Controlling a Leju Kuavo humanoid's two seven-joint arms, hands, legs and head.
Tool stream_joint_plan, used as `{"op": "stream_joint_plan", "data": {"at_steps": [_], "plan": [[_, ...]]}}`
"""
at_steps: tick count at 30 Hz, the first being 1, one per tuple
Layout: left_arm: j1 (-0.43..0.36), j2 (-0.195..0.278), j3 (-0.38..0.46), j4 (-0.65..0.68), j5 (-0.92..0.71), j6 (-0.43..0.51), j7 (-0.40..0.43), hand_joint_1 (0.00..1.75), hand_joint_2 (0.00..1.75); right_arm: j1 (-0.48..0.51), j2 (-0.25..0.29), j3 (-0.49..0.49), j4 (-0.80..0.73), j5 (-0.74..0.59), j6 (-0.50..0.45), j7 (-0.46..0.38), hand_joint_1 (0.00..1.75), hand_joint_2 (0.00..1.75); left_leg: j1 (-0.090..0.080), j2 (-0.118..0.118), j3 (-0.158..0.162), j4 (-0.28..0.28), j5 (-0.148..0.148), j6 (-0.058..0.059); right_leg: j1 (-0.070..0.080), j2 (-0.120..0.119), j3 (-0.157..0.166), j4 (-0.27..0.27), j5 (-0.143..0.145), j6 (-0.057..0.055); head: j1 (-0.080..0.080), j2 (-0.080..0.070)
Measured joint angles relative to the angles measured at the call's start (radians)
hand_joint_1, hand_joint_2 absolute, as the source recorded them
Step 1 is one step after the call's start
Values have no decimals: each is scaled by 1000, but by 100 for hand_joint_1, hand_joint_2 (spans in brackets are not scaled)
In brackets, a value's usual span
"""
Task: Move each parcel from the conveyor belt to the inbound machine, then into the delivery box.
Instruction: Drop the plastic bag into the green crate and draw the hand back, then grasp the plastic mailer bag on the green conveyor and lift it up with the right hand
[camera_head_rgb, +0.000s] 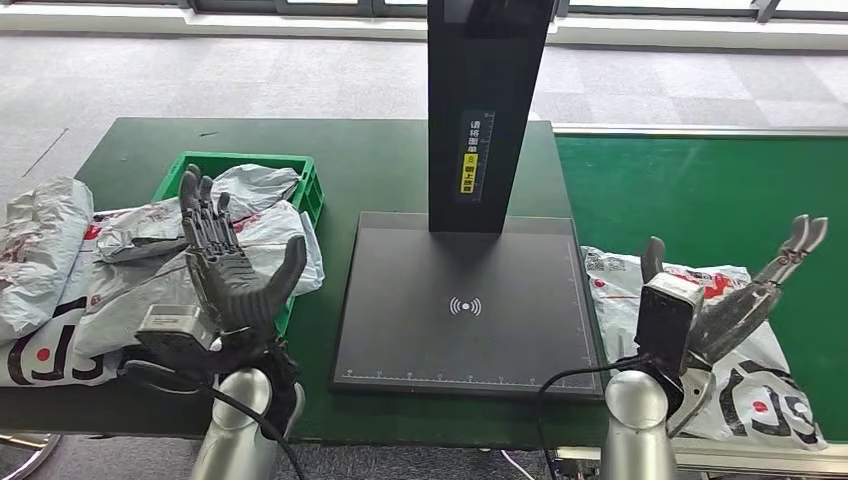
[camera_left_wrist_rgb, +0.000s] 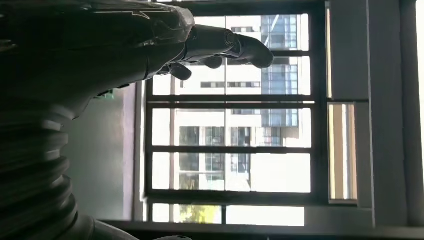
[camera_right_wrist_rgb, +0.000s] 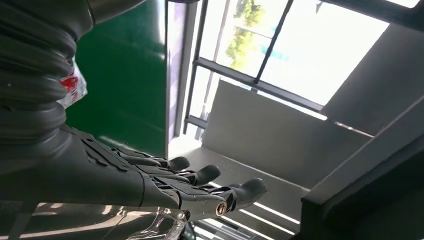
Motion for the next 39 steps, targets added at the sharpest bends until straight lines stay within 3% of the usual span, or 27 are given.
{"op": "stream_joint_plan", "data": {"at_steps": [6, 19, 29, 39], "plan": [[30, 9, -131, -21, 39, -27, 0, 0, 175, -56, -10, -112, 109, 40, 0, 28, 0, 175, 0, 1, 0, 0, 0, 0, 1, 1, 0, 0, 0, 0, 0, 0], [46, 21, -156, -18, 58, -69, 2, 0, 175, -211, -83, -354, 400, 220, 0, 215, 0, 175, 0, 1, 0, 0, 1, 0, -1, 1, 0, 0, 1, 1, 0, 0], [41, 21, -156, -27, 45, -70, 3, 0, 175, -293, -145, -415, 595, 326, 0, 363, 0, 175, 0, 1, 0, 0, 1, 0, -1, 1, 0, 0, 1, 1, 0, 0], [40, 28, -156, -33, 19, -66, 6, 0, 175, -334, -184, -416, 783, 415, 34, 568, 0, 175, 0, 0, 0, 0, 1, 1, 0, 0, 0, 1, 1, 1, 0, 0]]}}
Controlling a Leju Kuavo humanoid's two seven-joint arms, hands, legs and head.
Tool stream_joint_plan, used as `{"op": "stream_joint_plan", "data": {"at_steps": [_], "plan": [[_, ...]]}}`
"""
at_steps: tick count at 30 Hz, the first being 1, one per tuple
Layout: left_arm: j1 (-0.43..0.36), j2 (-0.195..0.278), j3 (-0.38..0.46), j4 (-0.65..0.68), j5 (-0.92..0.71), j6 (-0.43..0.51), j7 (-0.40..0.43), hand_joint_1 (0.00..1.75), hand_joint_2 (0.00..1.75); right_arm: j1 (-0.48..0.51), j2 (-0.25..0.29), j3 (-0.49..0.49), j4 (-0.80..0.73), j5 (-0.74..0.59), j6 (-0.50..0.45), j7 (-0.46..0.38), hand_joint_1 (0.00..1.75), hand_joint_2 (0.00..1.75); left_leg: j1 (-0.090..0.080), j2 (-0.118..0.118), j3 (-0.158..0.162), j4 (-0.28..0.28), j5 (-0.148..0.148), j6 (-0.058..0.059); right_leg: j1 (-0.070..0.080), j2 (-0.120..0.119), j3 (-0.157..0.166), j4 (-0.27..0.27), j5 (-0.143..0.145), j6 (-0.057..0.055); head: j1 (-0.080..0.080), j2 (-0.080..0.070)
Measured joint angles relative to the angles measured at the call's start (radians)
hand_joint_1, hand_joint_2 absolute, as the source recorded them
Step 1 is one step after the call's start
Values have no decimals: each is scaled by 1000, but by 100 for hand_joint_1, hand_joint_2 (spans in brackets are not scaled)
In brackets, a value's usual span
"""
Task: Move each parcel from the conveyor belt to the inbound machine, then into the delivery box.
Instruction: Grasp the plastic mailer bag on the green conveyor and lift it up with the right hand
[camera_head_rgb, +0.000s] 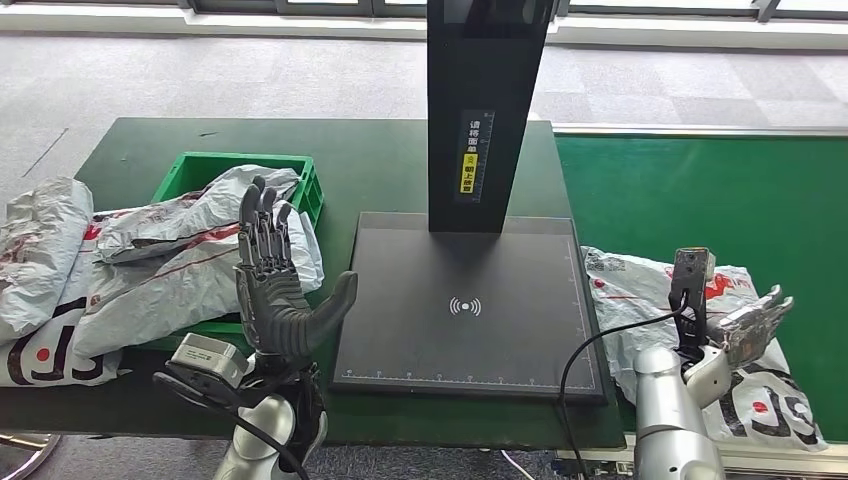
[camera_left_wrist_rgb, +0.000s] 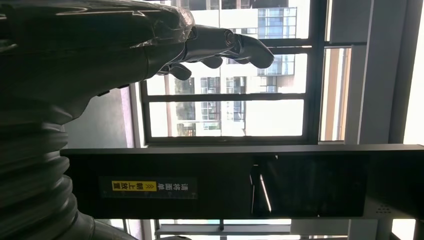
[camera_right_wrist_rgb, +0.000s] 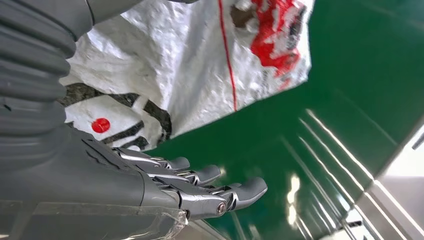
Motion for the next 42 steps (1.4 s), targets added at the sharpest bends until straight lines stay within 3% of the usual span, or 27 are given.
{"op": "stream_joint_plan", "data": {"at_steps": [5, 13, 17, 18, 21, 22, 42], "plan": [[3, 1, 1, -2, -16, -19, 11, 0, 175, 6, -7, 0, 39, 51, 77, 121, 0, 175, 0, 0, 0, 0, 0, 0, 0, 0, 0, 0, 0, 0, 0, 0], [6, 4, 5, -2, -19, -29, 11, 0, 175, 18, -15, 0, 62, 69, 106, 161, 0, 175, 0, 0, 0, 0, 0, 0, 0, 0, 0, 0, 0, 0, 0, 0], [6, 4, 5, -2, -30, -34, 13, 0, 175, 30, -18, 0, 64, 97, 175, 228, 0, 175, 0, 0, 0, 0, 0, 0, 0, 0, 0, 0, 0, 0, 0, 0], [6, 4, 5, -2, -33, -36, 15, 0, 175, 34, -19, 0, 65, 104, 200, 247, 7, 175, 0, 0, 0, 0, 0, 0, 0, 0, 0, 0, 0, 0, 0, 0], [6, 4, 5, -2, -38, -40, 20, 0, 175, 45, -25, 0, 77, 124, 281, 292, 138, 175, 0, 0, 0, 0, 0, 0, 0, 0, 0, 0, 0, 0, 0, 0], [6, 4, 5, -2, -39, -40, 22, 0, 175, 48, -28, 0, 86, 128, 305, 299, 175, 175, 0, 0, 0, 0, 0, 0, 0, 0, 0, 0, 0, 0, 0, 0], [31, 4, 14, -19, -62, -31, 27, 0, 175, 18, -54, 0, 224, 143, 462, 282, 175, 175, 0, 1, 3, 0, 0, 0, 1, 1, 3, -1, 0, 0, 0, 0]]}}
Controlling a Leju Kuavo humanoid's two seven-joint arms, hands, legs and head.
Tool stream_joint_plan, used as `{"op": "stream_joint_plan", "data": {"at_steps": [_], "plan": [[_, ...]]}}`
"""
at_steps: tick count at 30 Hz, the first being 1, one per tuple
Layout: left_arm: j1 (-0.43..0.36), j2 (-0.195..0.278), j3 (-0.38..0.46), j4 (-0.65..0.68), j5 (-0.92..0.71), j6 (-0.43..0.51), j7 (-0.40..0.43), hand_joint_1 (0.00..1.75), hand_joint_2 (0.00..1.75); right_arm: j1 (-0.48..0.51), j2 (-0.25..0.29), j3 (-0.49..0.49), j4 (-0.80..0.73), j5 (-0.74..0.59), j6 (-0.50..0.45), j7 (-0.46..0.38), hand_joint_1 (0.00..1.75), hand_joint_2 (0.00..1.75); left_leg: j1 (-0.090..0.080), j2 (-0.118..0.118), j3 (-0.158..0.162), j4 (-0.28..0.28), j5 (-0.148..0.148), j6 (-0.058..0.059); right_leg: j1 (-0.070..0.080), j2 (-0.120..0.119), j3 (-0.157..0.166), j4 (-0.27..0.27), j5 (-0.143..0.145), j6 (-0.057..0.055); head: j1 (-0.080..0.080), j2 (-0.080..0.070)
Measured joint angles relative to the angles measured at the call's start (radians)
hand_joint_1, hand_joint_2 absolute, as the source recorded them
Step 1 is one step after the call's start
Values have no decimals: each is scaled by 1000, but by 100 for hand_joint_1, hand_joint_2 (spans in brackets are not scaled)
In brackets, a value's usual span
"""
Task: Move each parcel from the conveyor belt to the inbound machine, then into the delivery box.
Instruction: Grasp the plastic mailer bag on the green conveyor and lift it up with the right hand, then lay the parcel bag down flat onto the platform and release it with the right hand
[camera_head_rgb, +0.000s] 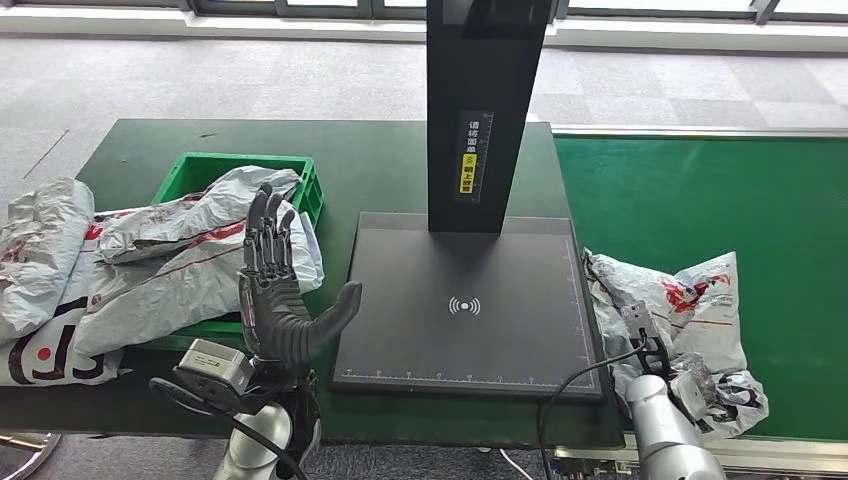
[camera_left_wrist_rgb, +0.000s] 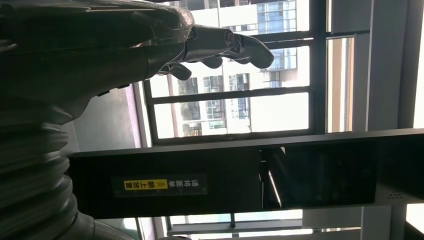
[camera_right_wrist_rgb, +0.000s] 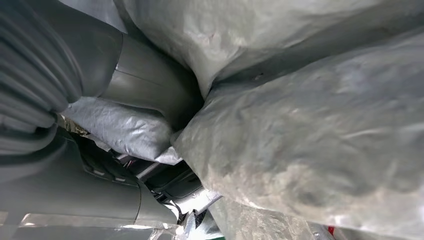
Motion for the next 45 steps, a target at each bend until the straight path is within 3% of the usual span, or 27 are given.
{"op": "stream_joint_plan", "data": {"at_steps": [4, 8, 11, 16, 20, 23, 28, 33, 38, 45], "plan": [[6, 0, 4, -6, -9, 6, 2, 0, 175, -4, 0, 0, 8, 3, -28, -11, 175, 175, 0, 0, 0, 0, 0, 0, 0, 0, 0, 0, 0, 0, 0, 0], [18, -1, 16, -26, -33, 22, 14, 0, 175, -1, 10, 8, -15, -1, -135, -61, 175, 175, 0, 0, -1, 0, 0, 0, -1, 0, 0, 0, 0, 0, 0, 0], [32, -2, 26, -41, -50, 31, 20, 0, 175, 26, 41, 34, -140, -33, -203, -125, 175, 175, 0, -1, -1, 0, 0, 0, -1, 0, -1, 0, 0, 0, 0, 0], [42, -2, 39, -53, -61, 36, 21, 0, 175, 79, 86, 110, -370, -92, -206, -179, 175, 175, 0, -1, -1, 0, 0, 0, -1, 0, -1, 0, 0, 0, 0, 0], [42, -4, 41, -53, -61, 37, 21, 0, 175, 142, 122, 166, -554, -166, -260, -275, 175, 175, 0, -2, -1, 0, 0, 0, -1, -1, -1, 0, 0, 0, 0, 0], [40, -7, 41, -52, -61, 37, 21, 0, 175, 183, 148, 210, -697, -176, -257, -287, 175, 175, 0, -1, -1, 0, 0, 0, -1, 0, -2, 0, 0, 0, 0, 0], [40, -7, 42, -52, -61, 36, 21, 0, 175, 217, 168, 244, -814, -190, -261, -299, 175, 175, 0, -1, -1, 0, 0, 0, -1, -1, -2, 0, 0, 0, 0, 0], [34, -7, 42, -43, -52, 30, 27, 0, 175, 261, 177, 283, -918, -282, -307, -428, 175, 175, 0, -1, -1, 0, 0, 0, -2, -1, -1, 0, 0, 0, 0, 0], [9, -8, 42, -21, -45, 19, 22, 0, 175, 306, 189, 375, -1010, -287, -229, -512, 175, 175, 0, -1, -1, 0, 0, 0, -1, 0, -2, 1, 0, 0, 0, 0], [-24, -14, 42, 31, -19, 11, 12, 0, 175, 323, 198, 637, -1044, -269, -118, -513, 175, 175, 1, 0, -1, 0, 0, 0, 0, 0, -2, 1, -1, 0, 0, 0]]}}
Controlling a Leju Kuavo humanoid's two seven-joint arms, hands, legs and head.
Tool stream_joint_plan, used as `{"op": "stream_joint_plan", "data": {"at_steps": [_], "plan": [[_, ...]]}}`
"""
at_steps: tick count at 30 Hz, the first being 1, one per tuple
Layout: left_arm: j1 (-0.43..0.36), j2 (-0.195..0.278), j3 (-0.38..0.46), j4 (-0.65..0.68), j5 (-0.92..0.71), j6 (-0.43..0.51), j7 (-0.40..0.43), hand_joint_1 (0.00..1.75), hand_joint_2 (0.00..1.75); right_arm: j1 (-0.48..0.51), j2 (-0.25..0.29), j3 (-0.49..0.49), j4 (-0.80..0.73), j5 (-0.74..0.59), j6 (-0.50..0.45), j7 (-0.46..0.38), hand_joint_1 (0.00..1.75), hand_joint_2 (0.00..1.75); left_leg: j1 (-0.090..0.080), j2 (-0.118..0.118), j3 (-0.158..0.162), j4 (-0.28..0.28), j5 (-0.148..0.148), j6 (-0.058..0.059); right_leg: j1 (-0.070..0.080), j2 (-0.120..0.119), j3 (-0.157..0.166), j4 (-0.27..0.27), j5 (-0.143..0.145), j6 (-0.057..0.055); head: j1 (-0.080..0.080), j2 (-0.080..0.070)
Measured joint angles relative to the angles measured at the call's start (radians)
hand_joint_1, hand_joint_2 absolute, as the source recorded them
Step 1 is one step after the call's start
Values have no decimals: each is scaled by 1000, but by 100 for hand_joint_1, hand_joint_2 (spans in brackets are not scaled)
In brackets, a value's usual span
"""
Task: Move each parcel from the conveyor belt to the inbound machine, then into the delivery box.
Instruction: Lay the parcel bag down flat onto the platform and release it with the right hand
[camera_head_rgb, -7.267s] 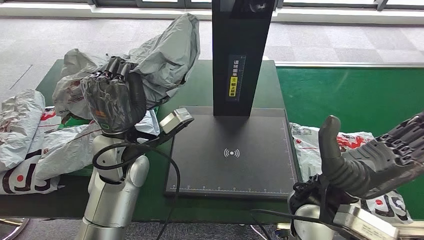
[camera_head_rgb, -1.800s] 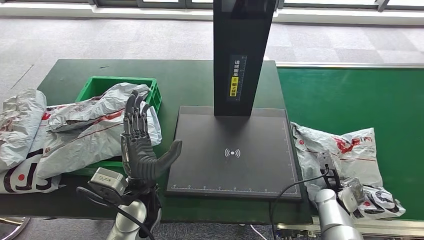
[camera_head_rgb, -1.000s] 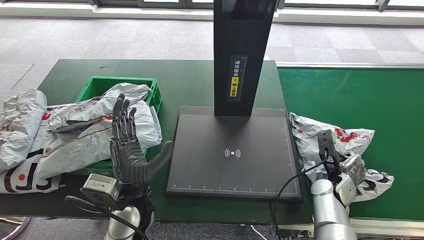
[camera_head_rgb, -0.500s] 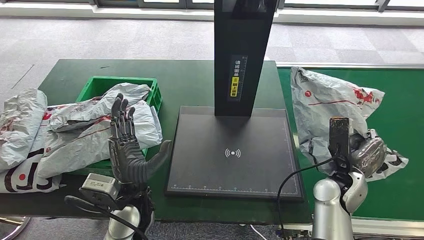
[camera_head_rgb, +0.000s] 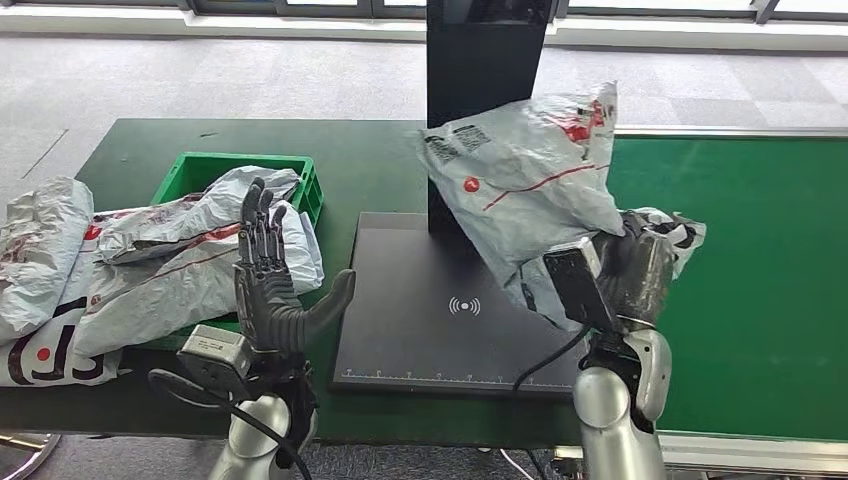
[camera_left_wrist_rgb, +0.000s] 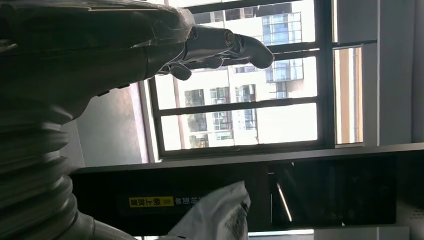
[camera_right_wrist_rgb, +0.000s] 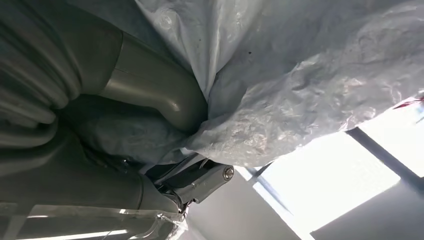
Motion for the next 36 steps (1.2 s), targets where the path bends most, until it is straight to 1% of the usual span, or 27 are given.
{"op": "stream_joint_plan", "data": {"at_steps": [3, 8, 14, 21, 24, 27, 30, 33, 36], "plan": [[-13, 0, 0, 23, 17, 1, -11, 0, 175, 4, 2, 81, 5, 2, 17, 10, 175, 175, 0, -1, 0, 0, 0, 0, 0, -1, 0, 0, 0, 0, 0, 0], [-27, 0, 0, 46, 33, 16, -19, 0, 175, 4, 2, 142, 22, 1, 17, 17, 175, 175, 0, 0, 0, 0, 0, 0, 0, 0, 0, 0, 0, 0, 0, 0], [-38, 0, 0, 64, 36, 22, -23, 0, 175, 4, 1, 166, 43, 1, 17, 17, 175, 175, 0, -1, -1, 0, 0, 0, -1, 0, 0, 0, 0, 0, 0, 0], [-40, 0, 0, 78, 47, 30, -26, 0, 175, 4, 1, 171, 62, 0, 17, 14, 175, 175, 0, -1, -1, 0, 0, 0, 0, 0, -1, 0, 0, 0, 0, 0], [-45, 0, 0, 87, 52, 37, -31, 0, 175, 3, -1, 180, 79, -16, 31, 8, 175, 175, 0, -1, -1, 0, 0, 0, 0, 0, -1, 0, 0, 0, 0, 0], [-54, 0, -1, 97, 59, 50, -37, 0, 175, -6, -3, 195, 129, -71, 84, 2, 175, 175, 0, -1, -1, 0, 0, 0, 0, 0, -1, 0, 0, 0, 0, 0], [-67, 0, -3, 110, 73, 67, -42, 0, 175, -31, -4, 211, 227, -119, 125, -4, 175, 175, 0, -1, -1, 0, 0, 0, 0, 0, -1, 0, 0, 0, 0, 0], [-79, 0, -6, 122, 82, 75, -43, 0, 175, -49, -4, 227, 320, -137, 132, -13, 175, 175, 0, -1, -1, 0, 0, 0, 0, -1, 0, 0, 0, 0, 0, 0], [-85, 1, -8, 132, 84, 77, -44, 0, 175, -59, -4, 232, 378, -142, 132, -18, 175, 175, 0, -1, -1, 0, 0, 1, 0, -1, 0, 0, 0, 0, 0, 0]]}}
